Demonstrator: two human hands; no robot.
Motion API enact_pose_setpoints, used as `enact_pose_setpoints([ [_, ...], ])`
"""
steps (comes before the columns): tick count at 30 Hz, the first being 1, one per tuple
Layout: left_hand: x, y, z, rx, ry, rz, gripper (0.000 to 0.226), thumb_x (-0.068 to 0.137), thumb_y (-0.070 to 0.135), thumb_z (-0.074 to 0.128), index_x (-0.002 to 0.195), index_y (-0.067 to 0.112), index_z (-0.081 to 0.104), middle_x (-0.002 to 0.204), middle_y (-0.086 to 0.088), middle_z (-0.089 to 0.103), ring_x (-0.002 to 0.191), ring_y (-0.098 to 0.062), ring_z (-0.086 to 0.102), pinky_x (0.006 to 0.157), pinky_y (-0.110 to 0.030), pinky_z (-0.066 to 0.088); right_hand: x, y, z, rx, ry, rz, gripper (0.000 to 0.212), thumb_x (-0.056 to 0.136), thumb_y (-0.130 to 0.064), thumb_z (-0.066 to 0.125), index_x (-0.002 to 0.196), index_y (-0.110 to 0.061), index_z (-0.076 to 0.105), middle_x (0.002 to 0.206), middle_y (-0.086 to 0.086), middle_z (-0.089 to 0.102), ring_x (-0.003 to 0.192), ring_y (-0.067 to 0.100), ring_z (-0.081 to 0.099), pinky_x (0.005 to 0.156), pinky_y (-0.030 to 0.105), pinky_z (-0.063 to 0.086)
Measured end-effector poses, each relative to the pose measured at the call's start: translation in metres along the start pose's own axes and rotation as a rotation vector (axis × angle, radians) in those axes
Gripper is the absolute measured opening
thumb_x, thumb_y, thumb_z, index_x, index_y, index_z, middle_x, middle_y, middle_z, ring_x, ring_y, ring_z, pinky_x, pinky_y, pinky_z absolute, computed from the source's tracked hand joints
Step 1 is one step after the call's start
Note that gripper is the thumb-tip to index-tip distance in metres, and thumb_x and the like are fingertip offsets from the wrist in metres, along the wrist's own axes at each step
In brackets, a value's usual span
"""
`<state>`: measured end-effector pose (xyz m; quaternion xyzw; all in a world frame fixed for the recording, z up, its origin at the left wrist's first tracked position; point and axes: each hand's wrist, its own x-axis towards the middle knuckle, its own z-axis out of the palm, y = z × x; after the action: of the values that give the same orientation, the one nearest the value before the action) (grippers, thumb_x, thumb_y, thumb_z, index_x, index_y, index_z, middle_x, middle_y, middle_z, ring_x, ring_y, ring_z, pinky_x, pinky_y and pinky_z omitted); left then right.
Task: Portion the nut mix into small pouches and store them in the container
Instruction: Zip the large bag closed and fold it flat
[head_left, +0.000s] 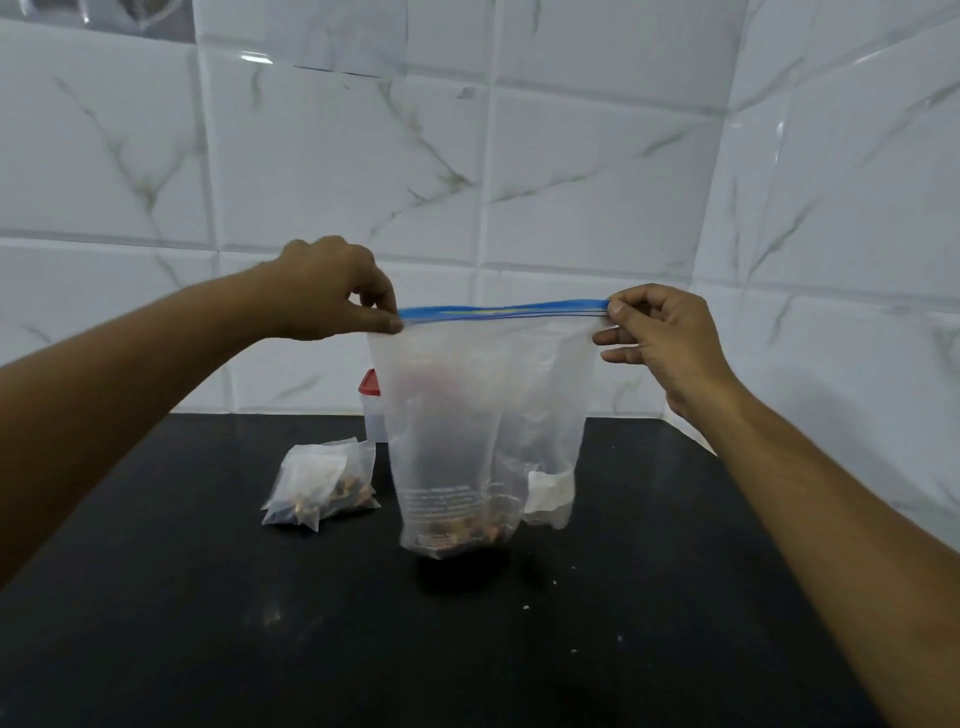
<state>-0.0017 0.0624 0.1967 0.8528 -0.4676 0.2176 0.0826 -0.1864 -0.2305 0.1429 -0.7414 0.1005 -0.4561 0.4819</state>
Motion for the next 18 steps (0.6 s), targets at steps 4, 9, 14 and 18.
enact_pose_setpoints([
  [4, -0.008, -0.001, 0.004, -0.194, -0.06, -0.018, 0.009, 0.095, 0.038, 0.068, 0.091, 0.03, 0.069, 0.102, 0.008, 0.067, 0.098, -0.013, 0.063, 0.083, -0.034, 0.05, 0.003, 0.002, 0.002, -0.108, -0.014, 0.02, 0.008, 0.101, -0.013, 0.064, 0.102, -0.012, 0.072, 0.097, 0.007, 0.073, 0.091, 0.025, 0.076, 0.075, 0.033, 0.063],
  [9, -0.014, 0.007, 0.019, -0.532, 0.022, -0.061, 0.007, 0.099, 0.025, 0.066, 0.095, 0.02, 0.067, 0.089, 0.004, 0.076, 0.078, -0.01, 0.073, 0.082, -0.041, 0.062, 0.0, -0.009, 0.016, -0.511, -0.015, -0.276, 0.022, 0.091, -0.028, 0.076, 0.11, -0.023, 0.067, 0.111, -0.004, 0.068, 0.104, 0.011, 0.062, 0.094, 0.029, 0.049],
  [14, -0.017, 0.028, 0.03, -0.859, 0.161, -0.073, 0.023, 0.092, 0.013, 0.075, 0.112, 0.019, 0.065, 0.09, -0.002, 0.077, 0.081, -0.019, 0.075, 0.085, -0.042, 0.062, -0.014, -0.042, 0.059, -0.503, -0.332, -0.409, 0.03, 0.087, -0.041, 0.08, 0.112, -0.028, 0.068, 0.111, -0.012, 0.069, 0.106, 0.002, 0.063, 0.093, 0.022, 0.051],
  [18, -0.024, 0.043, 0.039, -1.017, 0.309, -0.039, 0.031, 0.09, 0.018, 0.077, 0.118, 0.021, 0.065, 0.086, -0.005, 0.076, 0.087, -0.026, 0.074, 0.086, -0.038, 0.061, -0.013, -0.054, 0.088, -0.488, -0.437, -0.368, 0.02, 0.09, -0.035, 0.079, 0.105, -0.025, 0.07, 0.095, -0.008, 0.071, 0.089, 0.009, 0.068, 0.079, 0.023, 0.055],
])
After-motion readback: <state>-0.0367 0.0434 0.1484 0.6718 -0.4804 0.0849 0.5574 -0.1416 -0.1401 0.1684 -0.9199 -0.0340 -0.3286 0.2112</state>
